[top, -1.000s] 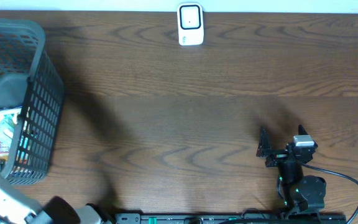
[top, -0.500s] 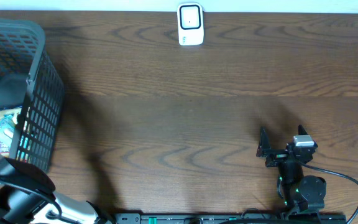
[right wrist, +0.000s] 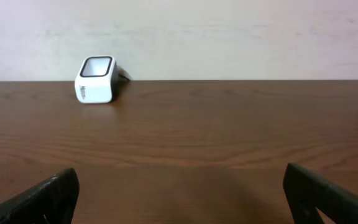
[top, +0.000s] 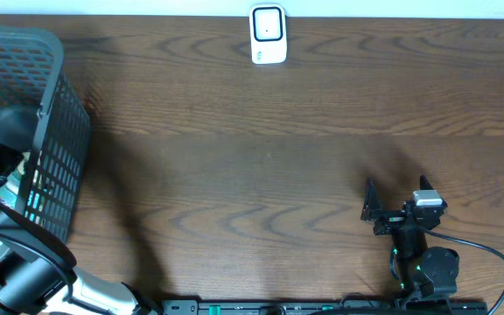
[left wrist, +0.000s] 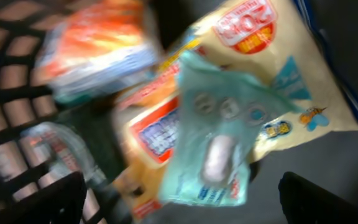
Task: Scan the item barcode
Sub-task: 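Reach the left gripper into the grey basket toward the packages, then grasp the mint-green wrapped packet with the left gripper and lift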
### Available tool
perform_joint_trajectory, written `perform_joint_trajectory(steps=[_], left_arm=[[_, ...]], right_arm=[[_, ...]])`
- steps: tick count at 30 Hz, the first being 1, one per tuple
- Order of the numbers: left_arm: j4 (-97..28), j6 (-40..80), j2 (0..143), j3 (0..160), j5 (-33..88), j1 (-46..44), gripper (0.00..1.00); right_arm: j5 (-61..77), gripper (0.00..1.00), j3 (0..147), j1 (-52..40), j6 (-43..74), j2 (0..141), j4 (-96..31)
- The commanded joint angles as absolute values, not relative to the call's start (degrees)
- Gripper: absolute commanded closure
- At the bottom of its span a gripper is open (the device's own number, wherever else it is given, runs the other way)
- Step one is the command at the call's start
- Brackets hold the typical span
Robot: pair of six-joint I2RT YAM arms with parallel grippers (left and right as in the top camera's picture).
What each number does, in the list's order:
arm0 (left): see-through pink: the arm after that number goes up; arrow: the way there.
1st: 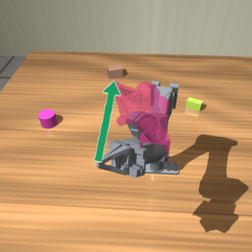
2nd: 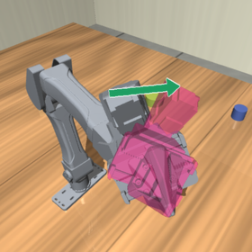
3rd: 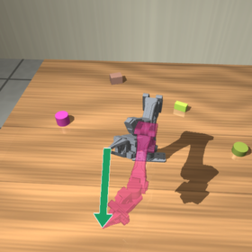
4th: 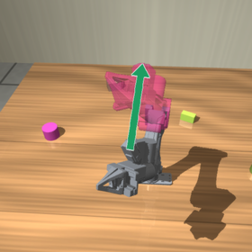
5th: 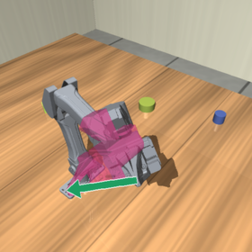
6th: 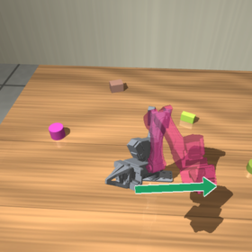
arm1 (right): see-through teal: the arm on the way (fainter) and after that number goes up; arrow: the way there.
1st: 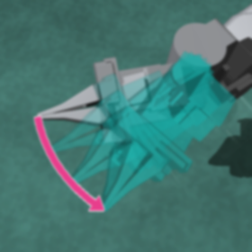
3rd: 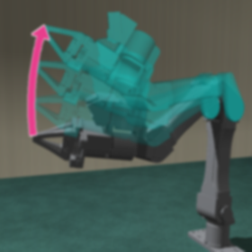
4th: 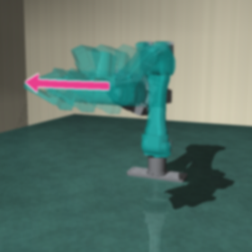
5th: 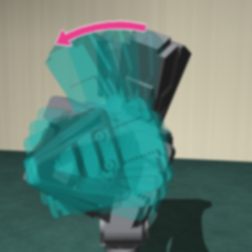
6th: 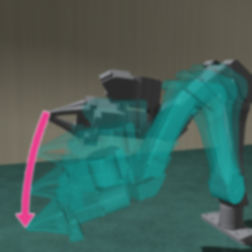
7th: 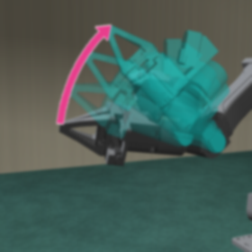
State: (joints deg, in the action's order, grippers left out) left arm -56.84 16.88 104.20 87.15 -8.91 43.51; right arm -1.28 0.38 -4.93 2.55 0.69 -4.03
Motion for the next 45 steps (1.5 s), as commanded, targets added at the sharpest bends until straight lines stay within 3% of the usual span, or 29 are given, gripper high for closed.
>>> perform_joint_trajectory(steps=[1,16,22,25,29,38,45], left_arm=[[-54.17,14.68,104.60,84.64,-4.64,43.53,0.02],[-42.28,14.66,104.64,74.65,-7.53,43.53,0.02],[-41.65,14.68,104.64,74.35,-7.53,43.53,0.38],[-41.60,14.68,104.64,74.37,-7.51,43.55,0.65],[-41.45,14.70,104.42,74.39,-7.53,43.53,0.92],[-43.20,17.74,96.05,75.79,-6.13,43.53,0.93],[-40.82,29.43,77.03,75.79,-0.84,43.53,0.93]], right_arm=[[-1.34,0.01,0.32,-4.43,3.14,0.32,-4.27],[-1.34,0.01,0.32,-4.43,3.14,0.32,-4.27],[-1.34,0.01,0.32,-4.43,3.14,0.32,-4.27],[-1.34,0.01,0.32,-4.43,3.14,0.32,-4.27],[-1.34,0.01,0.32,-4.43,3.14,0.32,-4.27],[-1.34,0.01,0.32,-4.43,3.14,0.32,-4.27],[-1.34,0.01,0.32,-4.43,3.14,0.32,-4.27]])
